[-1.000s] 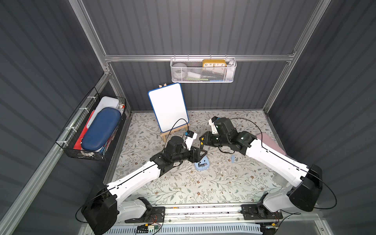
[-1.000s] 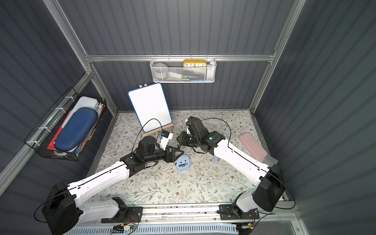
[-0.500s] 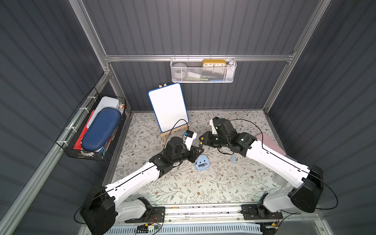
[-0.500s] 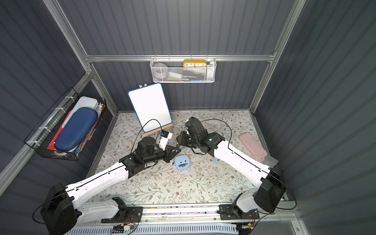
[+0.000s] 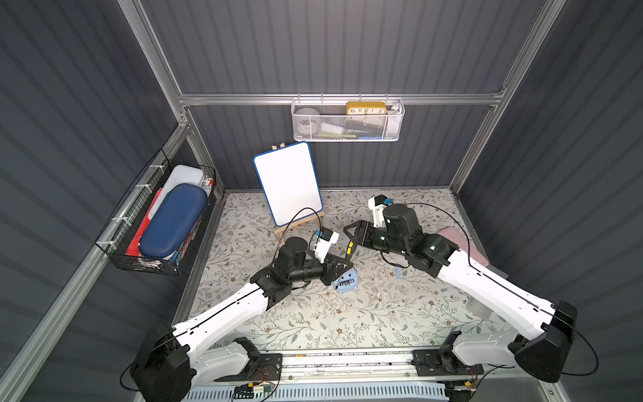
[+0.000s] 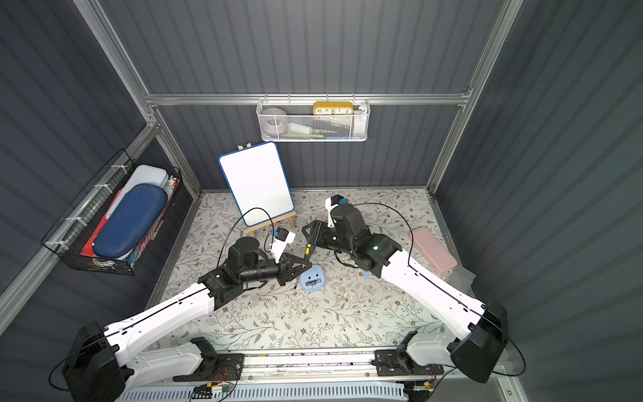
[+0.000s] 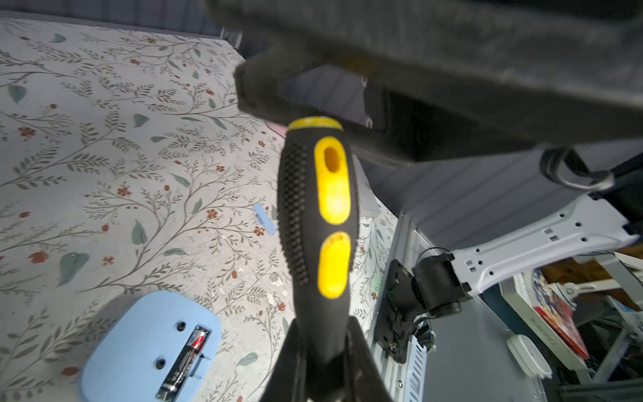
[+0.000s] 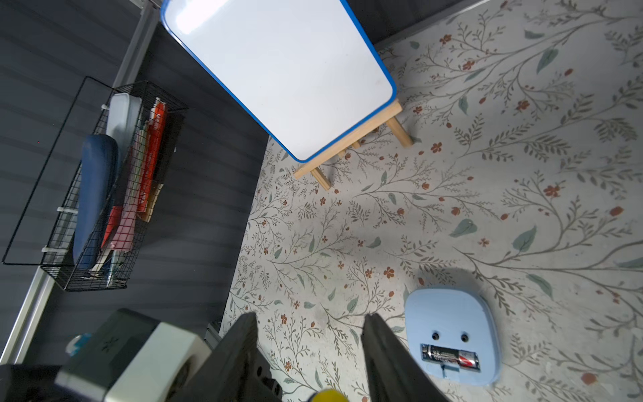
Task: Remove the battery from the alarm
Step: Pick up the screwdriver from the center of the board.
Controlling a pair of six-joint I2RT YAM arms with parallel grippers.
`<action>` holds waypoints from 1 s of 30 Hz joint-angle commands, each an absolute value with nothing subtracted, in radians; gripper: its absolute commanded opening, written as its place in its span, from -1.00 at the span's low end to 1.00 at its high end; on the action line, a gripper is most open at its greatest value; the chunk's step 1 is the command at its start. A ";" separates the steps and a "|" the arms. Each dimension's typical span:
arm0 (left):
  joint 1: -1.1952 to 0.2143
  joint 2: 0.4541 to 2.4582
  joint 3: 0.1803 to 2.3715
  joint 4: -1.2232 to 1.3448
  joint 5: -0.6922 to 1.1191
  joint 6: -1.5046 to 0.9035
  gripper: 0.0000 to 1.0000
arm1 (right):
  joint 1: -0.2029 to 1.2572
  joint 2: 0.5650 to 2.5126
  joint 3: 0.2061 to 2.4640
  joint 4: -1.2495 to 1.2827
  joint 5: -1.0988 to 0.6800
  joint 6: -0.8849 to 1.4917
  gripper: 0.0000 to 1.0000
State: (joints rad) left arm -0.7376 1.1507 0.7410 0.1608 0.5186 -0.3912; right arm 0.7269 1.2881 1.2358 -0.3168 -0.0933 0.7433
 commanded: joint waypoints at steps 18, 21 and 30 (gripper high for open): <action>-0.612 1.201 0.739 0.588 1.247 -0.614 -1.00 | 0.639 0.945 0.923 0.059 -0.504 0.511 0.35; -0.612 1.206 0.745 0.630 1.256 -0.649 -1.00 | 0.638 0.940 0.919 0.075 -0.531 0.526 0.36; -0.607 1.247 0.764 0.716 1.258 -0.686 -1.00 | 0.640 0.926 0.851 0.197 -0.621 0.630 0.37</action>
